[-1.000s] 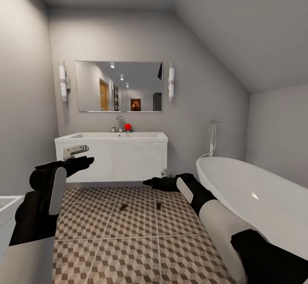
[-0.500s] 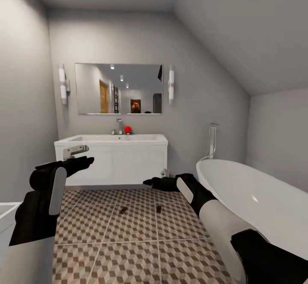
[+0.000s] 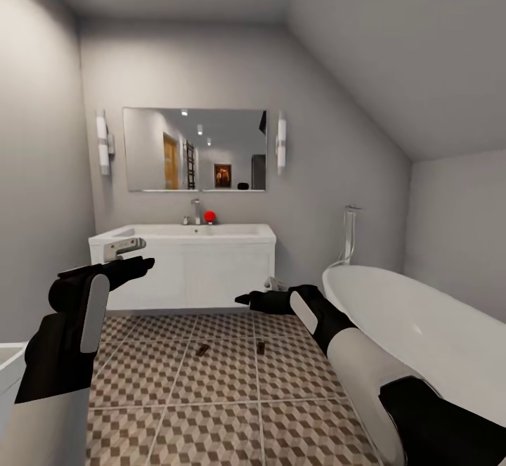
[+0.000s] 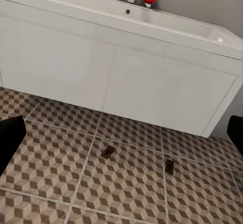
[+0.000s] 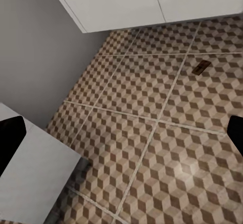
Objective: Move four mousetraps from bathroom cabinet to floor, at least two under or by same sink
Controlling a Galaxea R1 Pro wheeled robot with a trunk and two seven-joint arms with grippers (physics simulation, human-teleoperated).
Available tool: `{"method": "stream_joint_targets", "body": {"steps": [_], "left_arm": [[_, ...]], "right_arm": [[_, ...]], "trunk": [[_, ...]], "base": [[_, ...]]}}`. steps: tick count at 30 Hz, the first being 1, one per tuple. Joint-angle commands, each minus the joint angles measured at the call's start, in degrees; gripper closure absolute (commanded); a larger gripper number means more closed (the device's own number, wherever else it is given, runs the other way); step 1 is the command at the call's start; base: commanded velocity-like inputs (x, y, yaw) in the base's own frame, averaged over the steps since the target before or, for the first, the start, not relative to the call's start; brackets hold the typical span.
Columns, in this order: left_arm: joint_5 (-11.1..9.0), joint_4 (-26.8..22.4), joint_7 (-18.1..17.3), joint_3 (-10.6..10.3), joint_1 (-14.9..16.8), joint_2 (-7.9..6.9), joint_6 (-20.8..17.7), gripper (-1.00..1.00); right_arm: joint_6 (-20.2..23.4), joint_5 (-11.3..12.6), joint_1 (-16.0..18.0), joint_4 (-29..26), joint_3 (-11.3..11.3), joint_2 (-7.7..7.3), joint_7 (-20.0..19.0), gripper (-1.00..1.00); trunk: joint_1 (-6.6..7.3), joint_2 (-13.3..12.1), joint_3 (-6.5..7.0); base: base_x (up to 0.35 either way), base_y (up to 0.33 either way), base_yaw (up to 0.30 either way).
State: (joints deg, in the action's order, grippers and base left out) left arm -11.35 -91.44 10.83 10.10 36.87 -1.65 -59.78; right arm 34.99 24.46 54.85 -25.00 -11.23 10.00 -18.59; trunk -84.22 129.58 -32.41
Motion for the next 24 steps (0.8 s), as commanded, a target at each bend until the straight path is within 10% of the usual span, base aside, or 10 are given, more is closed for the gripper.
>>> {"method": "stream_joint_targets", "body": {"steps": [1,24], "left_arm": [[-0.6,-0.1,0.5,0.0,0.0,-0.02,-0.2,-1.00],[-0.6,0.0,0.5,0.0,0.1,-0.04,-0.2,-1.00]], "right_arm": [[0.2,-0.1,0.0,0.0,-0.1,0.00,-0.1,-1.00],[0.1,-0.1,0.0,0.0,0.2,0.00,0.0,-1.00]], "trunk": [[0.24,-0.4,0.11],[5.29,-9.6,4.24]], "base": [[0.000,0.000,0.000],[0.000,0.000,0.000]]}}
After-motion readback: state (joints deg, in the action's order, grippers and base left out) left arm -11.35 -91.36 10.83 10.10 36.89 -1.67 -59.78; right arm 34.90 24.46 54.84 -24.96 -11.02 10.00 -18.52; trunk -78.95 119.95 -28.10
